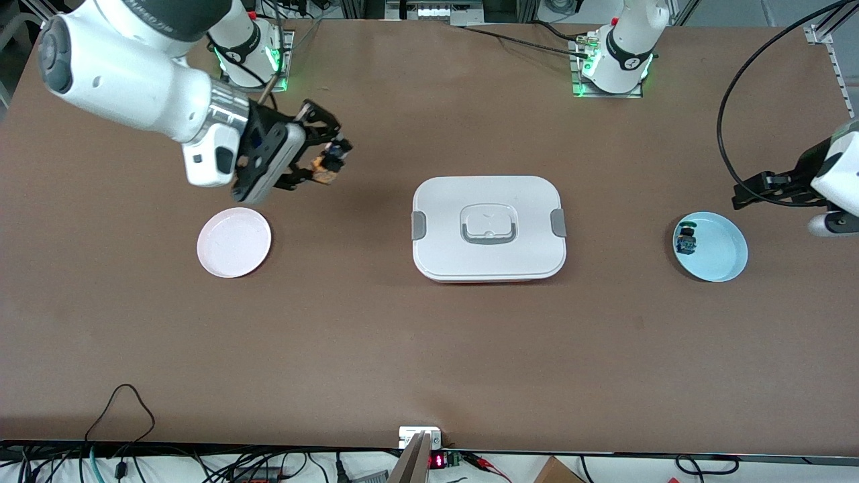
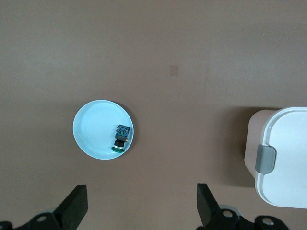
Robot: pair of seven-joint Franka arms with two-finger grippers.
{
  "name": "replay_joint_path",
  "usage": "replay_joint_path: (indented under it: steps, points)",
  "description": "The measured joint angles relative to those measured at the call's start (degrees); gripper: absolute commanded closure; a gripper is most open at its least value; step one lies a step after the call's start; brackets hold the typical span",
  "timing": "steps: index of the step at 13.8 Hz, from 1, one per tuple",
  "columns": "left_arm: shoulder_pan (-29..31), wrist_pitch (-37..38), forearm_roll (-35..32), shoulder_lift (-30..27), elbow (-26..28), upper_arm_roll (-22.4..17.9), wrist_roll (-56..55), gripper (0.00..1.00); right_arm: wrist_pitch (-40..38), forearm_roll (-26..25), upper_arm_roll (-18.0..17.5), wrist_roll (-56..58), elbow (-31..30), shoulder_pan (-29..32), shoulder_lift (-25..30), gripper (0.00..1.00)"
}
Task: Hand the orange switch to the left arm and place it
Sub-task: 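Carry the switch above the box while the left gripper reaches toward it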
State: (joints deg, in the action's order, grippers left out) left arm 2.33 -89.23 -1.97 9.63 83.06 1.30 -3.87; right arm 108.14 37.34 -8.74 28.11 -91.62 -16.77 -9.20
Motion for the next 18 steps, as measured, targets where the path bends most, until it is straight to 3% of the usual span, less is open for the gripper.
replay_joint_path:
  steps: [4,8,11,15,18]
  points:
    - [4.19,2.56,9.16,1.44,-0.97,-0.36,0.75,0.00,5.47,11.52,-1.30,21.59,-1.56,-1.62,-0.87,1.00]
    - [10.61,16.18,30.35,1.83,-1.17,-0.49,3.08,0.00,6.03,27.77,-1.29,45.20,-2.76,-1.79,-4.15,1.00]
    - [11.40,22.75,47.27,3.37,1.48,-0.32,3.03,0.00,6.98,38.31,-1.32,56.40,-2.92,-2.94,-7.00,1.00]
    - [10.62,19.17,66.91,4.12,11.46,2.78,3.74,0.00,15.13,53.82,-1.43,66.34,-2.93,-8.61,-9.51,1.00]
    - [10.32,8.77,72.88,4.26,14.41,10.64,4.95,0.00,17.11,59.53,-1.43,70.80,-2.93,-10.23,-10.44,1.00]
